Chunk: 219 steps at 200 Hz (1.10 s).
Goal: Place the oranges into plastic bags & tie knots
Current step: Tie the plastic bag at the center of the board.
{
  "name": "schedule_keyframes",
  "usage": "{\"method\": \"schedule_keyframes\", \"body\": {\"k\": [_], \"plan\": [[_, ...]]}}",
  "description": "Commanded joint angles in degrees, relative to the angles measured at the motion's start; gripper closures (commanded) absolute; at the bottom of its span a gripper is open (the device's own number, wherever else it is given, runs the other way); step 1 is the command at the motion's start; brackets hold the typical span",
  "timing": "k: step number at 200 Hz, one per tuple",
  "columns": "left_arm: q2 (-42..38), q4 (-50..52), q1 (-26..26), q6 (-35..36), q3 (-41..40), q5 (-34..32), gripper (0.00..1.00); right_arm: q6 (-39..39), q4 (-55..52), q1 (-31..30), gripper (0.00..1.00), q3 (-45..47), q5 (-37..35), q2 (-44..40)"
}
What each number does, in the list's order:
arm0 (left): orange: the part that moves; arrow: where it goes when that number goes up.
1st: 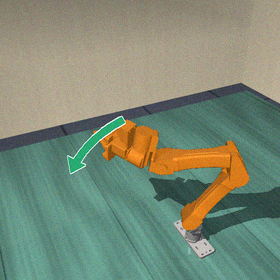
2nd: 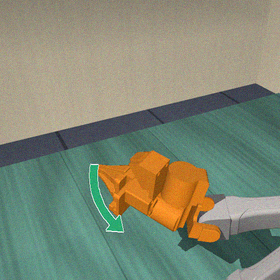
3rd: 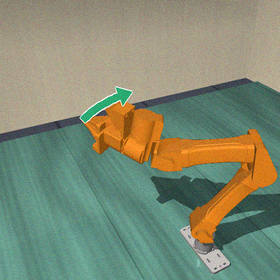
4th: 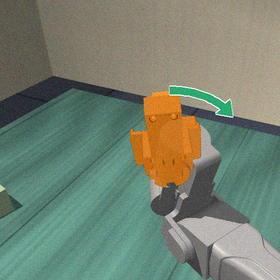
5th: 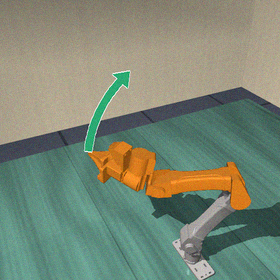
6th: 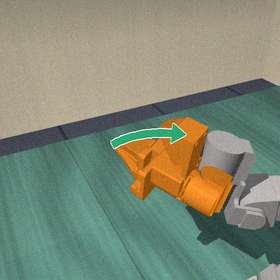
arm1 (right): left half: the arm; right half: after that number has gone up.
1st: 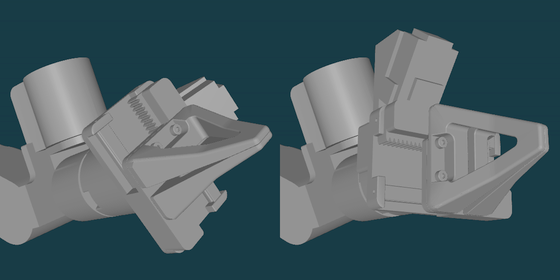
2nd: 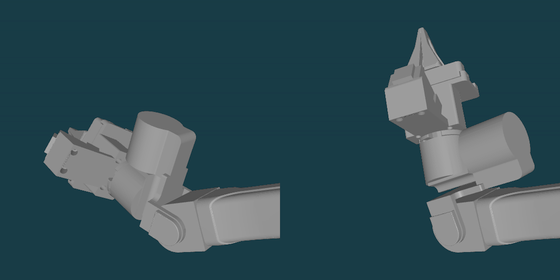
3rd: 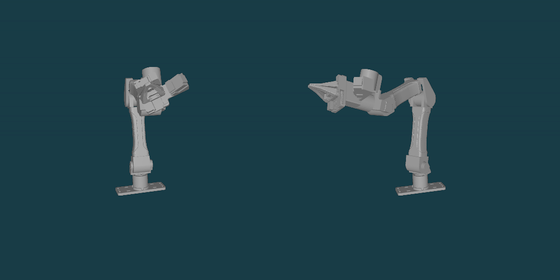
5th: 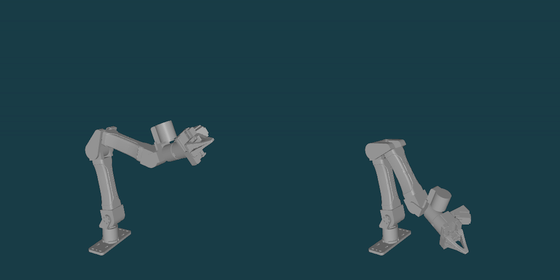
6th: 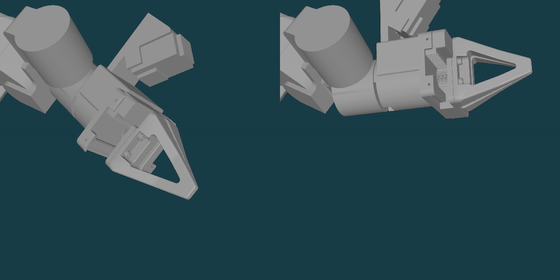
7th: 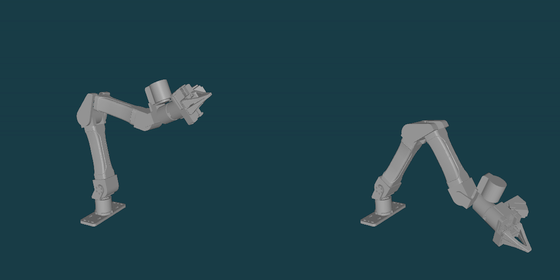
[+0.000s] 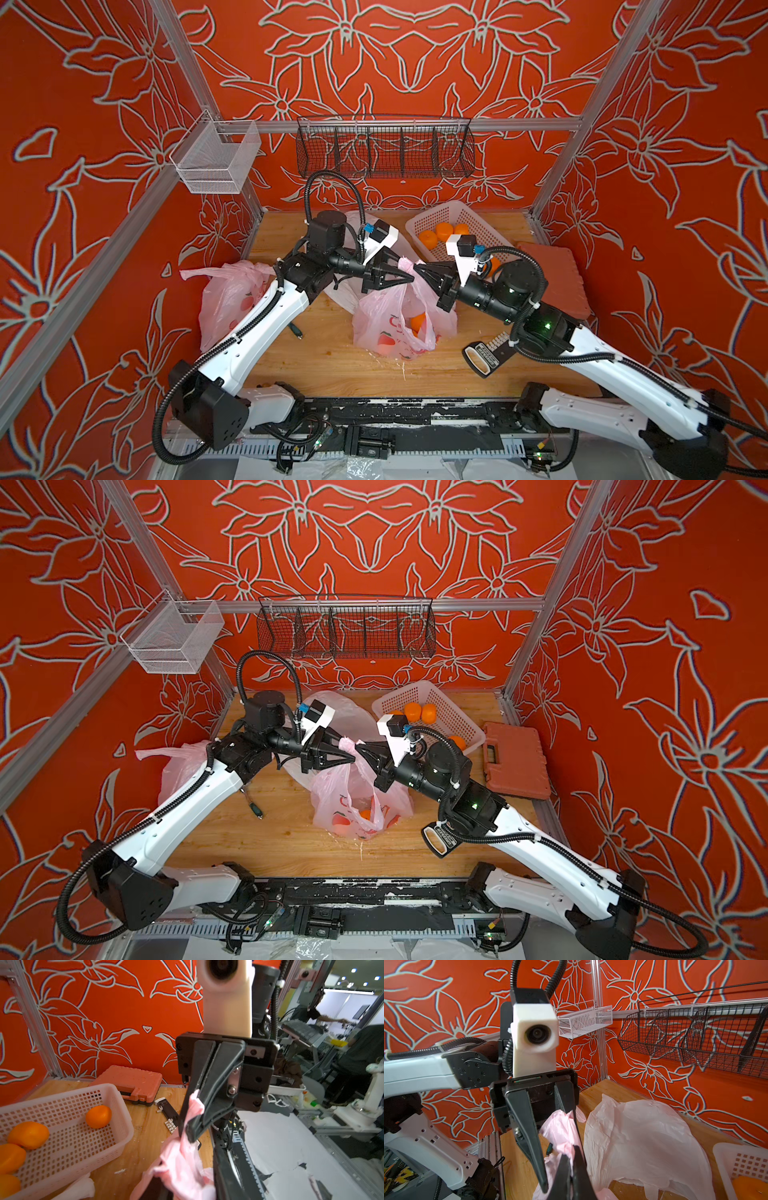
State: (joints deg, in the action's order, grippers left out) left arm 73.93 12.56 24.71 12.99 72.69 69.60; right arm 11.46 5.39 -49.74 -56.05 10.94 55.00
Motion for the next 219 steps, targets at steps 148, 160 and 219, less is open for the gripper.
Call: {"method": "schedule_keyframes", "body": {"k": [148,160,219], "plan": [[-0.9,6.7,0.2,-8.6,1.4,-15.8,1.0,-24.9,-10.9,0.3,0.19,-0.6,-4.5,-3.5],[-0.8,7.5,0.1,-12.7,1.7,-19.4,1.0,-29.4,-14.8,0.3,0.12,-2.5,-5.1,-2.7],[0.8,13.0,-2.9,-31.8,4.5,-24.8,1.0,-45.6,-13.9,0.3,0.05,-6.5,-8.2,4.4]]}}
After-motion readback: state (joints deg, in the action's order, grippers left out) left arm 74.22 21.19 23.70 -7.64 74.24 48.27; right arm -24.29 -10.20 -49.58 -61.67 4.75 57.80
